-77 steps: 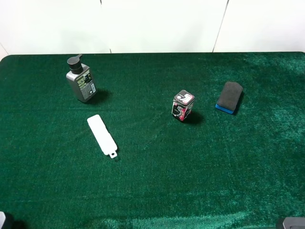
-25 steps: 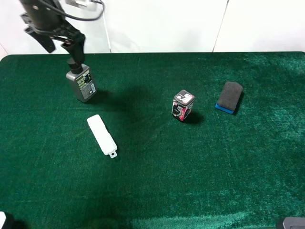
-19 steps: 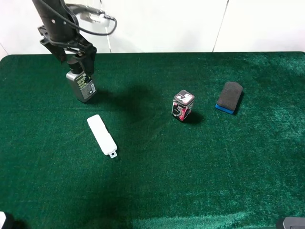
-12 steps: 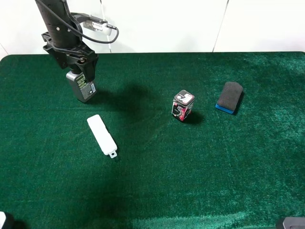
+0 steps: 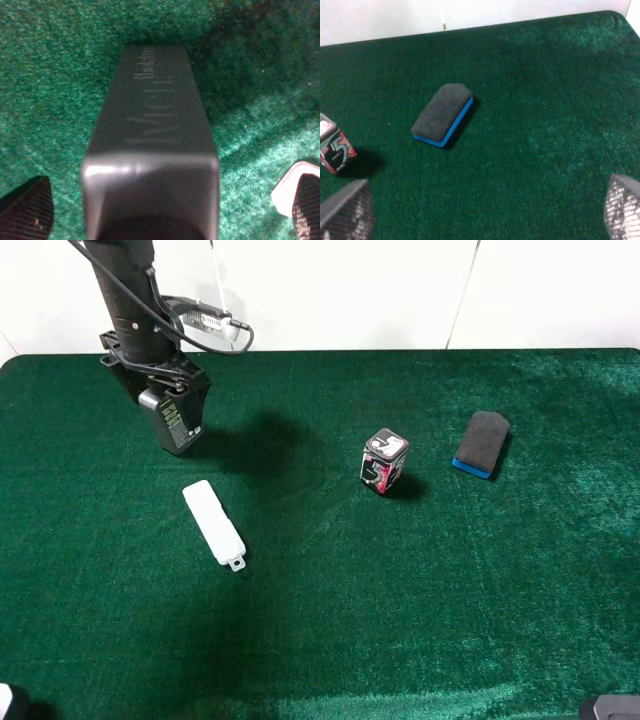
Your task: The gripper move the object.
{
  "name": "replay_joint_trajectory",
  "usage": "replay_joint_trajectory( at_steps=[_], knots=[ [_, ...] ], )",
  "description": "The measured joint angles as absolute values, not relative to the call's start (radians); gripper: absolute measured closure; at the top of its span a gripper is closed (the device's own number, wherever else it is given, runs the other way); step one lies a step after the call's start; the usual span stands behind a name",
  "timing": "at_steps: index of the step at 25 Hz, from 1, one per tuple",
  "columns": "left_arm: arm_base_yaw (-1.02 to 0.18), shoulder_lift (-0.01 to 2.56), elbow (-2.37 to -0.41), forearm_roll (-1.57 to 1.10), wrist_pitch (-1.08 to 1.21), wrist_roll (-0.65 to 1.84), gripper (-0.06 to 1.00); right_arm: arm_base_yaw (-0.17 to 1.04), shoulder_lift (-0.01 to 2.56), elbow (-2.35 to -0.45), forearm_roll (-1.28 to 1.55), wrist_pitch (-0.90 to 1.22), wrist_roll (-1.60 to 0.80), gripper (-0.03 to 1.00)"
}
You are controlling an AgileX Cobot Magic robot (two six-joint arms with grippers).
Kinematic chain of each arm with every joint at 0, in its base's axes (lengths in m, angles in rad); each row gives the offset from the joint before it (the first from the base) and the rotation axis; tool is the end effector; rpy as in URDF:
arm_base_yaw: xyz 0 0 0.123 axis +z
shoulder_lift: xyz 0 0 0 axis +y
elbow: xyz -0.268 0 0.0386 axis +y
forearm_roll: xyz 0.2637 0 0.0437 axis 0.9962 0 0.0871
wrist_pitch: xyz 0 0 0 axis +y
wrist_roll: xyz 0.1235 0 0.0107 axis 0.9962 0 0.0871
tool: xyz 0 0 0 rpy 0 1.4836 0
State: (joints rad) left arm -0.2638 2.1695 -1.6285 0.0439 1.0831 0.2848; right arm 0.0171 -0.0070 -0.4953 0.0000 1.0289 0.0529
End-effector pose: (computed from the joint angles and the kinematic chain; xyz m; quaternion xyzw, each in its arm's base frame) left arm 0.4218 -0.1089 0.1005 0.2804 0.9595 0.0197 0.0167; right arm 0.0540 0.0009 0.2722 0.0151 0.8441 0.0188 0.5357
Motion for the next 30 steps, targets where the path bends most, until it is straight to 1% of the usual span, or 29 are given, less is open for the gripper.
replay_joint_trajectory(
  at_steps=[3,6,10,12,13,26,30],
  knots=[
    [-0.264,2.175,-1.633,0.048,1.083,0.285,0.02,0.017,-0.007,-0.495,0.0,1.029,0.053,0.28],
    [-0.264,2.175,-1.633,0.048,1.083,0.285,0.11,0.017,-0.007,-0.495,0.0,1.029,0.053,0.28],
    [-0.264,2.175,-1.633,0.056,1.078,0.285,0.31,0.017,-0.007,-0.495,0.0,1.029,0.053,0.28],
    [-0.264,2.175,-1.633,0.054,1.072,0.285,0.44,0.017,-0.007,-0.495,0.0,1.029,0.053,0.28],
    [-0.264,2.175,-1.633,0.056,1.072,0.286,0.48,0.017,-0.007,-0.495,0.0,1.029,0.053,0.28],
    [-0.264,2.175,-1.637,0.057,1.068,0.286,0.5,0.017,-0.007,-0.495,0.0,1.029,0.053,0.28],
    [-0.264,2.188,-1.685,0.057,1.095,0.286,0.5,0.017,-0.007,-0.495,0.0,1.029,0.053,0.28]
  ],
)
